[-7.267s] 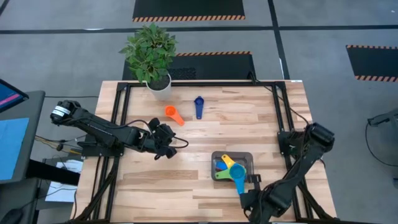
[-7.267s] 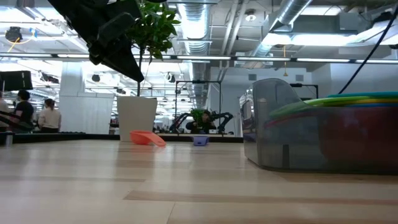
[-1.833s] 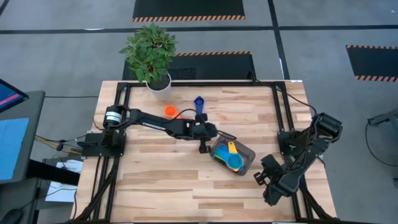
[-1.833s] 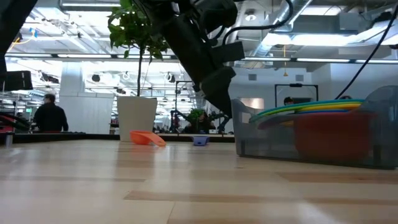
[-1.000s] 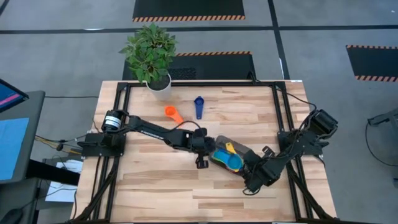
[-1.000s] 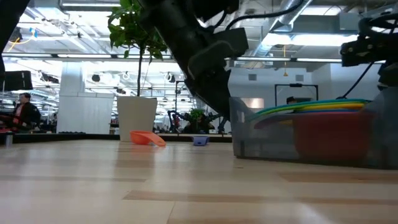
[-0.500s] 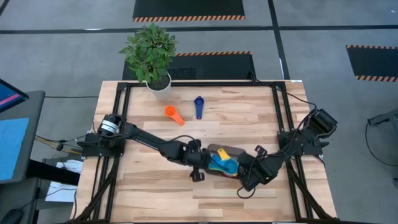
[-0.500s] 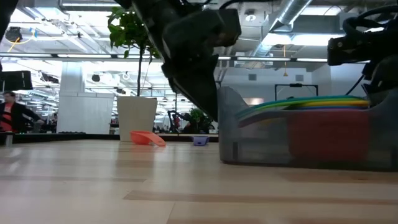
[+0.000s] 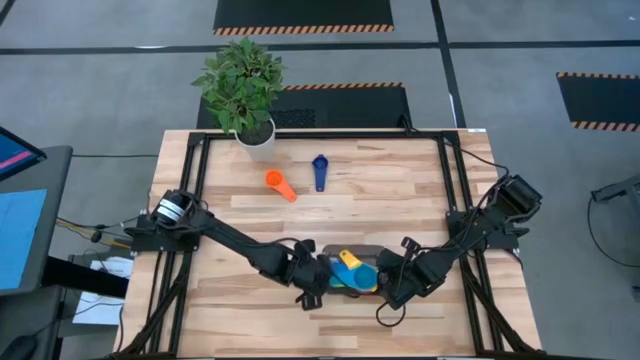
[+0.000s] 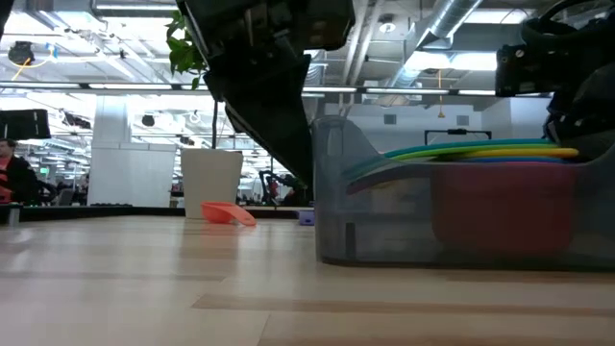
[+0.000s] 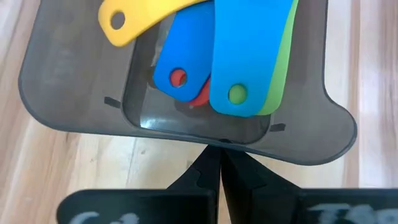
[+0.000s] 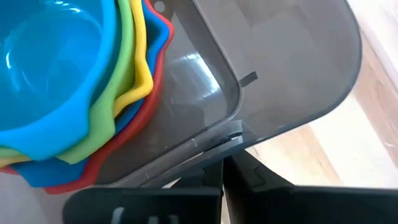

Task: Nest measuring cups in basket
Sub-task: Adjust the black bin to the, then move the orange measuring cup to the left of the black bin

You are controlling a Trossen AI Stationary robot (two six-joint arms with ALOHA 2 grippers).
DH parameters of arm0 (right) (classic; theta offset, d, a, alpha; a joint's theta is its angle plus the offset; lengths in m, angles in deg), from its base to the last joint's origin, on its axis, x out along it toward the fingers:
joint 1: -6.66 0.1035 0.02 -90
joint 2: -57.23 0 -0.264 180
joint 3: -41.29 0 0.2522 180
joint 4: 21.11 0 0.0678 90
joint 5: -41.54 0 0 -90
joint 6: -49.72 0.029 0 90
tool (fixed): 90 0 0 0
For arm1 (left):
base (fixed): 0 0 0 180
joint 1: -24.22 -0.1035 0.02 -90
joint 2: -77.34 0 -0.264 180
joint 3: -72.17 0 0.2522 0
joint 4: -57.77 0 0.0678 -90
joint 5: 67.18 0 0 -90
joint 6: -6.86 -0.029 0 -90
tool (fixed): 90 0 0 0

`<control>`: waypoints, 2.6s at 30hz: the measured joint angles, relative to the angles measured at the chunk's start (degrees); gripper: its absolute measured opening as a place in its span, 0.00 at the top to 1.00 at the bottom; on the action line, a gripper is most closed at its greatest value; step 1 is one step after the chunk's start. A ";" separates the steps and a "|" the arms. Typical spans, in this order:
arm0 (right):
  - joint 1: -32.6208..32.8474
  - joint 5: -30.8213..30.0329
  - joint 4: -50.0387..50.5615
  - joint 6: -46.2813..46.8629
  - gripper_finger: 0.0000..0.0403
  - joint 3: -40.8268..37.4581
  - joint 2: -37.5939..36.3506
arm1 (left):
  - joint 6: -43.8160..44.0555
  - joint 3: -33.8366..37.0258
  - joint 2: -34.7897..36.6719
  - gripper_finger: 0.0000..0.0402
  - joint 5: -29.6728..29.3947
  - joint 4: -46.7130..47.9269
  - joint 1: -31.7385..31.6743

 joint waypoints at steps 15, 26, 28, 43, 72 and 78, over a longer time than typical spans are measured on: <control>0.04 4.00 0.85 -0.43 0.93 0.17 -0.02 | 3.82 0.22 2.48 1.00 -6.22 14.45 -0.16; -0.05 3.90 2.83 -1.07 0.97 0.16 -0.07 | 3.05 0.28 2.37 1.00 -5.69 3.61 -0.07; -0.07 3.90 3.44 -1.06 0.96 0.15 -0.09 | 3.23 0.28 2.40 1.00 -4.11 2.88 0.31; 0.11 4.39 11.11 -0.44 0.97 0.17 -0.17 | 7.92 0.22 2.56 1.00 -6.67 20.17 0.66; -26.92 -33.46 30.04 2.13 0.94 4.33 -18.09 | 28.87 21.88 26.07 1.00 -36.94 53.33 -4.52; -41.93 -21.15 14.71 -25.65 0.96 4.48 -18.87 | -2.61 34.56 37.93 1.00 -30.50 25.71 -16.91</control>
